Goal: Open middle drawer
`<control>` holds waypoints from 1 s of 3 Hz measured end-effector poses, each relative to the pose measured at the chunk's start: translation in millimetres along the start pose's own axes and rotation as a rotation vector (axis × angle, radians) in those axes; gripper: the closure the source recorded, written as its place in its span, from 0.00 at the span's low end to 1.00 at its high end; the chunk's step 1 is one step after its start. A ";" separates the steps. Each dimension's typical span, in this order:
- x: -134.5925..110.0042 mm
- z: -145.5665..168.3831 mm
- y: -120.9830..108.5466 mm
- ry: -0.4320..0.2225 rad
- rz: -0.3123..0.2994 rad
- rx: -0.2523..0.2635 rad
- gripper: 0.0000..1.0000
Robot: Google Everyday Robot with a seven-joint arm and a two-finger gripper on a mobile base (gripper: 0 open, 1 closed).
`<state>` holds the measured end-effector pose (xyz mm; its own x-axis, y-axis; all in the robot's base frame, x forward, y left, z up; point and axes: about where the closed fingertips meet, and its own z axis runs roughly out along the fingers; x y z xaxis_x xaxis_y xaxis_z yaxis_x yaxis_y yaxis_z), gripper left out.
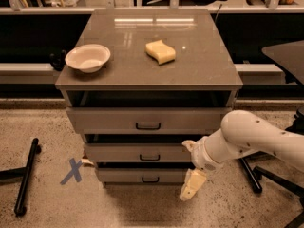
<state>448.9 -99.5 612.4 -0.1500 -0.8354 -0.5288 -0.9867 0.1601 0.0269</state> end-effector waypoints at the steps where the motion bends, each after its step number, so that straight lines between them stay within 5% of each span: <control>1: 17.2 22.0 -14.3 0.063 -0.044 -0.007 0.00; 3: 76.9 83.0 -85.7 0.161 -0.056 0.035 0.00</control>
Offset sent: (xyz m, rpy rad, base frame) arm 0.0932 -0.0393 -0.1212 -0.2543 -0.0730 0.0470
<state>527.1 -133.9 499.0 -0.1053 -0.9166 -0.3857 -0.9915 0.1264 -0.0296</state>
